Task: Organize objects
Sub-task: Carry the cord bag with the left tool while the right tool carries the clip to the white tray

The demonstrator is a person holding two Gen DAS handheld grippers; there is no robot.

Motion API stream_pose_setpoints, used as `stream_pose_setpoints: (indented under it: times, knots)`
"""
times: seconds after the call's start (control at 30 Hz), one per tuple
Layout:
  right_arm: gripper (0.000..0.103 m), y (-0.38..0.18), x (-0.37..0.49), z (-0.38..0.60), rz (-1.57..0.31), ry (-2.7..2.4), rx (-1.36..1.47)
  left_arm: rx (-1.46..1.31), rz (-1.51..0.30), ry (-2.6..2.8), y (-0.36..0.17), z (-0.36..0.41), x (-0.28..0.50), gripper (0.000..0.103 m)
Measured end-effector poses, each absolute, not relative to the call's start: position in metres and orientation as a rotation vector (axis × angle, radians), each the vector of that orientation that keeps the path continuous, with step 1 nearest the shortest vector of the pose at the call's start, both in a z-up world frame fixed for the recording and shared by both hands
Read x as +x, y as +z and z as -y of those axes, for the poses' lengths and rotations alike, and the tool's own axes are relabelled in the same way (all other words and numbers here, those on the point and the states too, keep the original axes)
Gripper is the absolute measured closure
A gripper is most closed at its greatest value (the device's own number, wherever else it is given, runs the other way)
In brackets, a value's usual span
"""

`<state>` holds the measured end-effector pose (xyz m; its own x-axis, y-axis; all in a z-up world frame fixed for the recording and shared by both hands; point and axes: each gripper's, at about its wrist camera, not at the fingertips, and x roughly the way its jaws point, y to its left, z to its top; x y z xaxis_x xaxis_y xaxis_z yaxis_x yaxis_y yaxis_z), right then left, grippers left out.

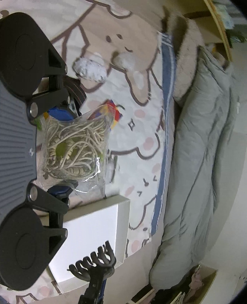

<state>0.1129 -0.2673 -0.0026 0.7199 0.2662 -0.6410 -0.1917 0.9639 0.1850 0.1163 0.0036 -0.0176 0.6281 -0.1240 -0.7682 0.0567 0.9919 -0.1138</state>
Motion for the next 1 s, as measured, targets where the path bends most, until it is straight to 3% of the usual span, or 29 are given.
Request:
stream_pose_setpoints:
  times: [0.43,1.0]
  knots:
    - [0.058,-0.020,0.097,0.360,-0.730,0.091,0.111,-0.070,-0.878,-0.224,-0.012,0.088,0.137,0.038]
    - [0.058,-0.067,0.098,0.437,-0.818,-0.020,0.099,-0.184,-1.026,-0.325,-0.081,0.217,0.160,0.038]
